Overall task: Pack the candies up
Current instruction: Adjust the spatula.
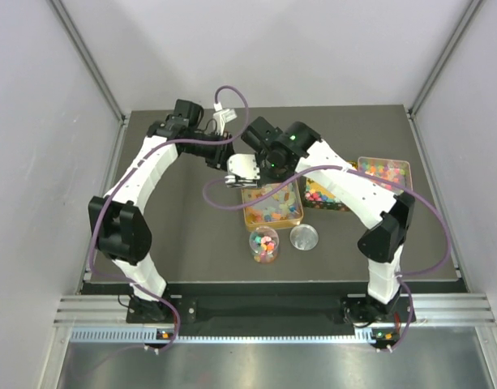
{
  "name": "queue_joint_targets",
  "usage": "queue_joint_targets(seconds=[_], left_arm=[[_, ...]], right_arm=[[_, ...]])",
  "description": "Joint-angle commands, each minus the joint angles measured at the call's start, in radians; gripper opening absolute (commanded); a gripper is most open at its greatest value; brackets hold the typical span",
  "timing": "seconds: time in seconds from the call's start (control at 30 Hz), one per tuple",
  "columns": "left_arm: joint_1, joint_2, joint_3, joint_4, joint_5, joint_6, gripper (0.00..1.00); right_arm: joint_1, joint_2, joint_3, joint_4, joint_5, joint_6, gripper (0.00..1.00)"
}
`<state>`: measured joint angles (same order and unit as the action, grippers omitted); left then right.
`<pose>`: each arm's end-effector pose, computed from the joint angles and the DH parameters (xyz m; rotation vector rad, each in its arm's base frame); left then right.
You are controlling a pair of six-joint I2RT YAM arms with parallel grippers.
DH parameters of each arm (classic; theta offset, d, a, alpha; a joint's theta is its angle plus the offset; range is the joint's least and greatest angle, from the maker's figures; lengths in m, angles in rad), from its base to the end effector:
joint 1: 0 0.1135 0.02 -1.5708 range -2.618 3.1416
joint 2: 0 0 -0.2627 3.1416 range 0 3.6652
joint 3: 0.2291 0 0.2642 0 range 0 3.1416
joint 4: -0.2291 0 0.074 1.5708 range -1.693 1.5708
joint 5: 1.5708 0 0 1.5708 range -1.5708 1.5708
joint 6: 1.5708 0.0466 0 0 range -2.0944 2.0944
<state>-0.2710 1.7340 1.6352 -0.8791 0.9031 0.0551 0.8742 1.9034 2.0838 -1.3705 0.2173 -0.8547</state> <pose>0.3584 -0.1375 0.3217 0.7356 2.2956 -1.2282 0.2596 0.2946 0.3560 -2.0506 1.8254 -0.2942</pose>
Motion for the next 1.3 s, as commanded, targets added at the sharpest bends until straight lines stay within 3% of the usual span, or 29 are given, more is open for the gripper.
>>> queue_joint_targets(seconds=[0.0, 0.27, 0.57, 0.9, 1.03, 1.07, 1.13, 1.17, 1.2, 1.27], left_arm=[[-0.033, 0.041, 0.014, -0.026, -0.041, 0.018, 0.25], [-0.056, 0.042, 0.04, -0.031, -0.056, 0.023, 0.26], [-0.057, 0.024, 0.028, -0.032, -0.096, 0.041, 0.26], [-0.036, 0.029, 0.244, -0.107, -0.268, 0.138, 0.27], [-0.007, 0.019, 0.268, -0.1, -0.312, 0.111, 0.38], [0.004, 0.013, 0.272, -0.089, -0.34, 0.08, 0.53], [0.07, 0.012, 0.27, -0.077, -0.33, 0.002, 0.66], [0.102, 0.013, 0.261, -0.072, -0.299, -0.035, 0.74], [0.142, 0.013, 0.244, -0.063, -0.173, -0.082, 0.77], [0.284, 0.006, 0.124, 0.042, 0.012, -0.277, 0.75]], right_arm=[[-0.014, -0.144, 0.148, 0.113, -0.101, 0.077, 0.0], [-0.017, -0.104, 0.3, 0.091, -0.326, 0.132, 0.0], [-0.014, -0.023, 0.426, 0.129, -0.4, 0.195, 0.0], [0.014, -0.092, 0.227, 0.116, -0.253, 0.06, 0.0], [0.014, -0.135, 0.168, 0.12, -0.239, 0.022, 0.0], [0.014, -0.144, 0.159, 0.125, -0.237, 0.02, 0.0], [0.014, -0.176, 0.124, 0.128, -0.233, 0.006, 0.0], [0.017, -0.19, 0.107, 0.137, -0.227, 0.0, 0.0], [0.022, -0.226, 0.09, 0.145, -0.223, -0.009, 0.0], [0.04, -0.301, -0.048, 0.245, -0.167, -0.067, 0.0]])
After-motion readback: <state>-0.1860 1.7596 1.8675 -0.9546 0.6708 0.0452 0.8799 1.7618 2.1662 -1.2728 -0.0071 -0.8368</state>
